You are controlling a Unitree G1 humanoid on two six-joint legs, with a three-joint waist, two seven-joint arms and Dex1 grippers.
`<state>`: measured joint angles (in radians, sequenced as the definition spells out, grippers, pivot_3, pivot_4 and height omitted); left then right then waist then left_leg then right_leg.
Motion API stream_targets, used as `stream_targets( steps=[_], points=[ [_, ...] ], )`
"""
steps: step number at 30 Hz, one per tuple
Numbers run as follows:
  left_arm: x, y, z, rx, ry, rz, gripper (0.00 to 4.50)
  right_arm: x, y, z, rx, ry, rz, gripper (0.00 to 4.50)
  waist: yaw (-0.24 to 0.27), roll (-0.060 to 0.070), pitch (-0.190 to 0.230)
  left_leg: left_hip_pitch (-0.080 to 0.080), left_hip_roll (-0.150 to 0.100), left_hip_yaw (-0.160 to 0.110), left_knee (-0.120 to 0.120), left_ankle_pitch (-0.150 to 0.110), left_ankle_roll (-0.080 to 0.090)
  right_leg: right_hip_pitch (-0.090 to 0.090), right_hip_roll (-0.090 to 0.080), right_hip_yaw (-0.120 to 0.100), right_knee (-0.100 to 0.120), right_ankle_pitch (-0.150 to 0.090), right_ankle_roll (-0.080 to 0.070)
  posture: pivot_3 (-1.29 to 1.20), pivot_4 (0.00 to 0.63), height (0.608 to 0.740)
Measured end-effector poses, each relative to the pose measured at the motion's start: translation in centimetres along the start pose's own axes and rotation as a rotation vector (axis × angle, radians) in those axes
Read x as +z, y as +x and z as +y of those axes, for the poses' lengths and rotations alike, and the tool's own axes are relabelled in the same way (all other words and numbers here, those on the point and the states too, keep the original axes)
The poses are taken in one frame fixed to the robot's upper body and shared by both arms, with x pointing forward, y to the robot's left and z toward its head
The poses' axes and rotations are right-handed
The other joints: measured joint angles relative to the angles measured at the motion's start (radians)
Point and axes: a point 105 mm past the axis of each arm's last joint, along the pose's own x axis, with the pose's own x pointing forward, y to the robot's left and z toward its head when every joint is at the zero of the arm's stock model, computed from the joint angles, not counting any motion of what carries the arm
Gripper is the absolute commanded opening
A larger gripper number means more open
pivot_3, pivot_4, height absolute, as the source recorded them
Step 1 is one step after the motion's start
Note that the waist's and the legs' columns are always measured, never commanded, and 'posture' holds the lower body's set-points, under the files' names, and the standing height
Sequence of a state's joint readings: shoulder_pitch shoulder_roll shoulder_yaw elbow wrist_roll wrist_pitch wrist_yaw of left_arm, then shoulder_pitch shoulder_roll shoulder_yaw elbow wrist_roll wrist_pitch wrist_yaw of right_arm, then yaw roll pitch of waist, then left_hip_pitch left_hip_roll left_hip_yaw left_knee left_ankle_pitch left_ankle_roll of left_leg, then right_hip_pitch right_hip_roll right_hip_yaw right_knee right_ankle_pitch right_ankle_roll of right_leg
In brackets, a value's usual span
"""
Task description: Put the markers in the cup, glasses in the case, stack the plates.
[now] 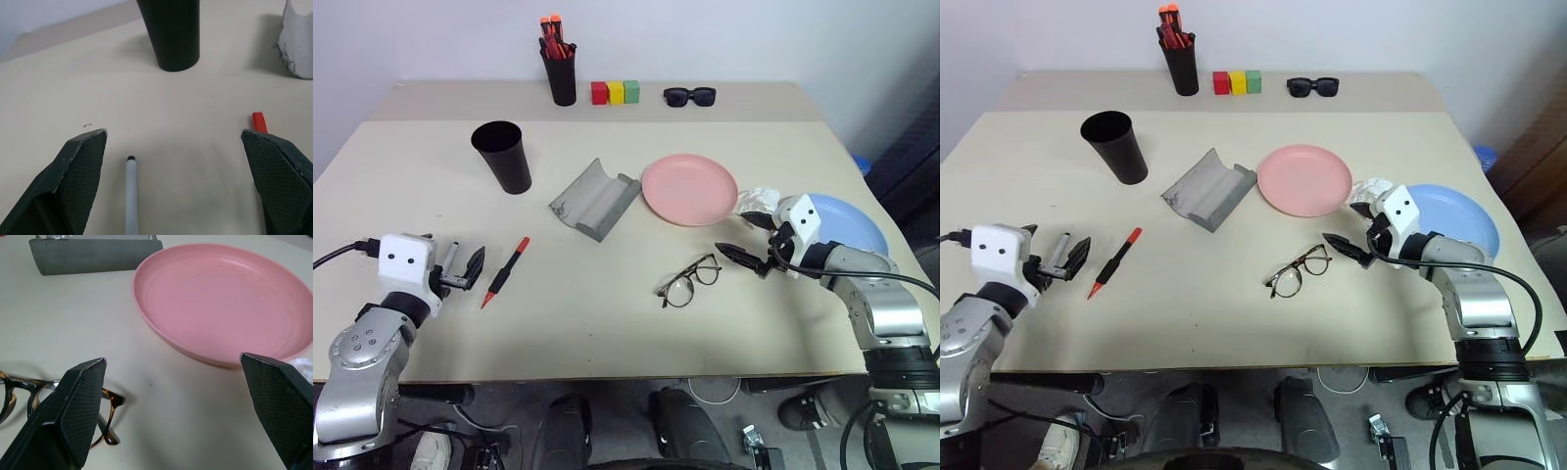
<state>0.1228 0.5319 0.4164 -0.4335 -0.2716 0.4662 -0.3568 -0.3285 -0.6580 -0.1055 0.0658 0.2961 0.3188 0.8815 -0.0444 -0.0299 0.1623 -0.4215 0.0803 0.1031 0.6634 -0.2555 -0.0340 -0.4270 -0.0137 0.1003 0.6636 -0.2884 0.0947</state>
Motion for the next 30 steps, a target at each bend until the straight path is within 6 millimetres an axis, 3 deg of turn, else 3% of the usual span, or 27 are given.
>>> stream_targets(
  steps=[14,19,26,30],
  points=[
    [0.7,0.5,0.2,0.009,-0.001,-0.01,4.5,0.4,1.1,0.3,0.024,-0.011,-0.022,4.46,0.0,0.0,0.0,0.0,0.0,0.0,0.0,0.0,0.0,0.0,0.0,0.0,0.0,0.0,0.0,0.0,0.15,0.722],
    [-0.1,0.5,0.2,0.025,-0.012,0.048,4.5,0.8,2.4,2.0,0.081,-0.01,-0.045,4.46,0.0,0.0,0.0,0.0,0.0,0.0,0.0,0.0,0.0,0.0,0.0,0.0,0.0,0.001,0.001,0.0,0.15,0.722],
    [-1.3,0.8,0.4,0.063,-0.079,0.213,4.5,2.5,4.2,6.1,0.202,-0.043,-0.102,4.46,0.003,0.0,0.0,0.0,0.0,-0.001,0.0,0.0,0.0,0.0,0.0,0.0,0.001,0.001,0.003,0.0,0.15,0.722],
    [-0.5,1.2,-0.7,0.024,-0.143,0.27,4.5,2.8,4.9,8.5,0.268,-0.039,-0.109,4.46,0.003,-0.001,0.0,-0.001,0.0,-0.001,0.001,0.0,0.0,0.0,0.0,-0.001,0.001,0.002,0.003,0.0,0.15,0.722]
  ],
)
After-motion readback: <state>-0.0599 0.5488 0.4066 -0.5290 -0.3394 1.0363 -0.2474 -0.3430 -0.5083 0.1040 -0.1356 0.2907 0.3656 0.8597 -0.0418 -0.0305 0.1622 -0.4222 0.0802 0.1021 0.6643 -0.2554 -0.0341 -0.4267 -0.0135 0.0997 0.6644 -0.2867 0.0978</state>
